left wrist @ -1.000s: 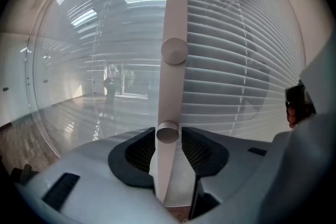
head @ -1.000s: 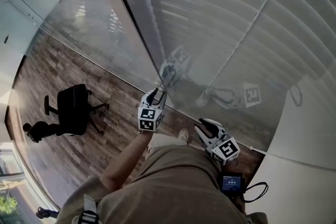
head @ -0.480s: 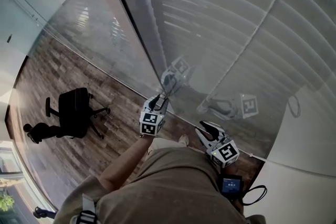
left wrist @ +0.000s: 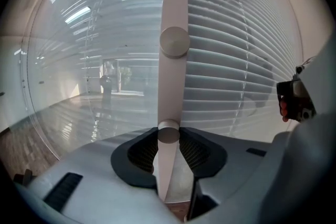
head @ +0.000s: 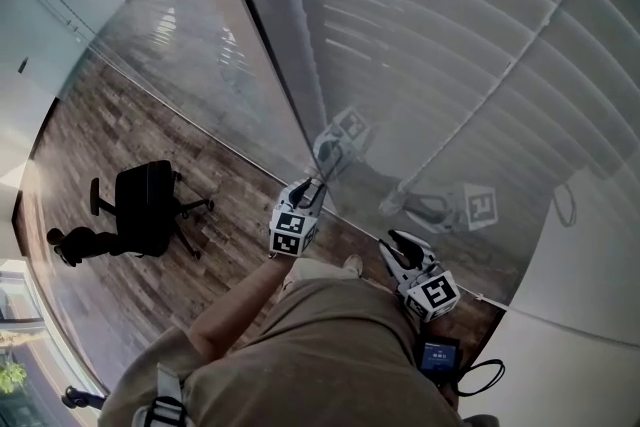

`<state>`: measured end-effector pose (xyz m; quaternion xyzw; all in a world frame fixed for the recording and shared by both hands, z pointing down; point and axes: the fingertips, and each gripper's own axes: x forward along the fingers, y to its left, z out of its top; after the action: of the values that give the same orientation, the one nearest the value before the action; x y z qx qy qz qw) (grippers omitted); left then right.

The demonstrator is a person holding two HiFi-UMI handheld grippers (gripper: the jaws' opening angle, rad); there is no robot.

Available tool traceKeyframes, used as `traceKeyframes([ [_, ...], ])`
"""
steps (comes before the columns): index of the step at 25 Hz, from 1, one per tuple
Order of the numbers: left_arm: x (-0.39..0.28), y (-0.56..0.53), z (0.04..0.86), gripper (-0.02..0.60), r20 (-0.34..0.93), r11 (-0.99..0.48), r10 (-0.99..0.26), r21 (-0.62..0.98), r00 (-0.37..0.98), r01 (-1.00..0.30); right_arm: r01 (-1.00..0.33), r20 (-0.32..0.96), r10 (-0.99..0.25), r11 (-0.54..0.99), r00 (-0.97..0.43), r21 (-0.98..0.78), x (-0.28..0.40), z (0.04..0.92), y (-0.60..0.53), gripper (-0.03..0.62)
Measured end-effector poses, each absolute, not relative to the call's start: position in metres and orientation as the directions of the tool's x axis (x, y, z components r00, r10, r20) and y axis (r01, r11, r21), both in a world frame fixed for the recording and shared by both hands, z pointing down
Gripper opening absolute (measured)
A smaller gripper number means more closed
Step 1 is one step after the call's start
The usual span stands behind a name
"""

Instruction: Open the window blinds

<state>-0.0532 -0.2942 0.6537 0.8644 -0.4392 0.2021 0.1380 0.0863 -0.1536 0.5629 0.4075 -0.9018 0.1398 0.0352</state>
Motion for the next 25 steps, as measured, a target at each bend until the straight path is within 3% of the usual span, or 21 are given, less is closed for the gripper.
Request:
traceKeyframes([
  [25, -0.049, -0.288, 0.662, 0.135, 0.391, -0.429, -0.56, 0.616, 0.73, -0.66, -0.723, 0.171, -0.707, 0.637, -0.686, -0.268, 0.073, 0.576, -0.147, 0.117],
])
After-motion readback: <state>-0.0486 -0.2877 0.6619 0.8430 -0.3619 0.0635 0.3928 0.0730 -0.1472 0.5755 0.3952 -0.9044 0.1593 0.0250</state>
